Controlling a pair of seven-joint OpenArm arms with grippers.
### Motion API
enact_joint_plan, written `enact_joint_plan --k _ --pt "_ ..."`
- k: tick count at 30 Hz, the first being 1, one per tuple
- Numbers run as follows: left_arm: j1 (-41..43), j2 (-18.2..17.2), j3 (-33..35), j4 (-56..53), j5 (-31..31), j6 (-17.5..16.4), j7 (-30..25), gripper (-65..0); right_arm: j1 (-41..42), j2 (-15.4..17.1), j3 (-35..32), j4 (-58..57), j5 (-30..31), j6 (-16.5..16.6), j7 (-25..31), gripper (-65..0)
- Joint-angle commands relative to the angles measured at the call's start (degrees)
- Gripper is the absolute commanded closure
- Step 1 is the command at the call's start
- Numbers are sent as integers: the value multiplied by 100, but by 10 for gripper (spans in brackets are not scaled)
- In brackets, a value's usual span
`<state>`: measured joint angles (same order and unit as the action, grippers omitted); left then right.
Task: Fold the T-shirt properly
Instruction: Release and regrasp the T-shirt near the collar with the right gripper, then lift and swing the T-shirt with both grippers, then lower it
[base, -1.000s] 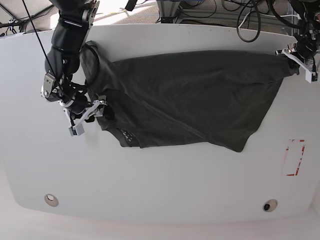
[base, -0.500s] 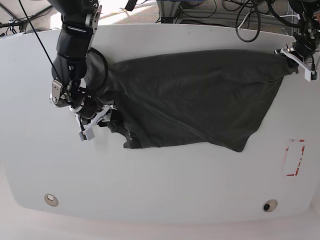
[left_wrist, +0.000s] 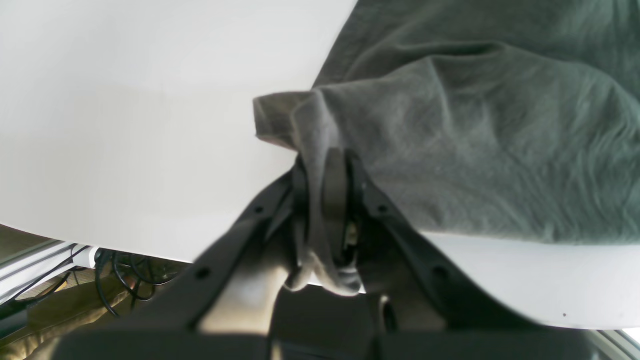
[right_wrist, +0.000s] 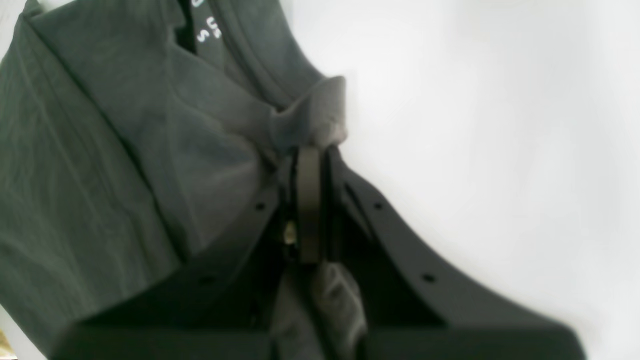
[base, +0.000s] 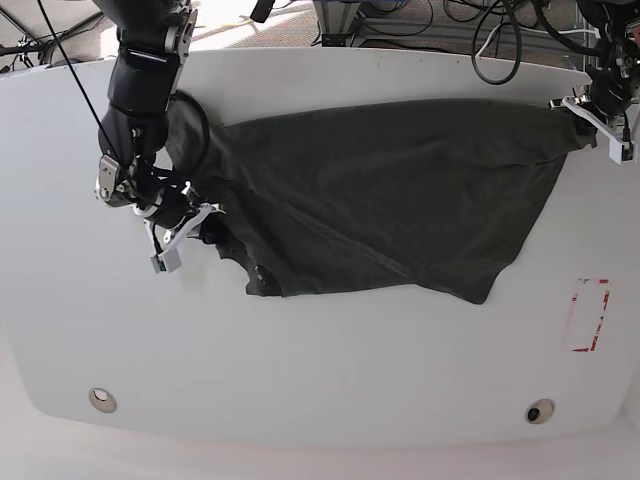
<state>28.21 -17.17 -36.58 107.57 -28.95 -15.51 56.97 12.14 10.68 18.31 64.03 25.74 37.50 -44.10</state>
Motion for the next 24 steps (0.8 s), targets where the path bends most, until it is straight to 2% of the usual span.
enact_joint_plan --k 1,5,7,16,22,24 --pt "-3 -90 -48 96 -37 -106 -119 0 83 88 11 186 -64 -9 -52 0" --pt "-3 -90 -48 113 -28 -502 -119 0 83 211 11 195 -46 -9 -52 0" --pt "-3 -90 -57 122 -28 -590 -119 0 83 238 11 204 -37 -9 -69 0" --pt "-284 -81 -250 412 -37 -607 -110 0 91 238 11 1496 -37 -9 -782 0" --pt "-988 -90 -285 615 -37 -607 -93 0 408 247 2 2208 -73 -18 -993 0" --pt "-1251 -107 -294 658 -37 -607 -93 0 619 370 2 2234 -73 -18 -1142 0"
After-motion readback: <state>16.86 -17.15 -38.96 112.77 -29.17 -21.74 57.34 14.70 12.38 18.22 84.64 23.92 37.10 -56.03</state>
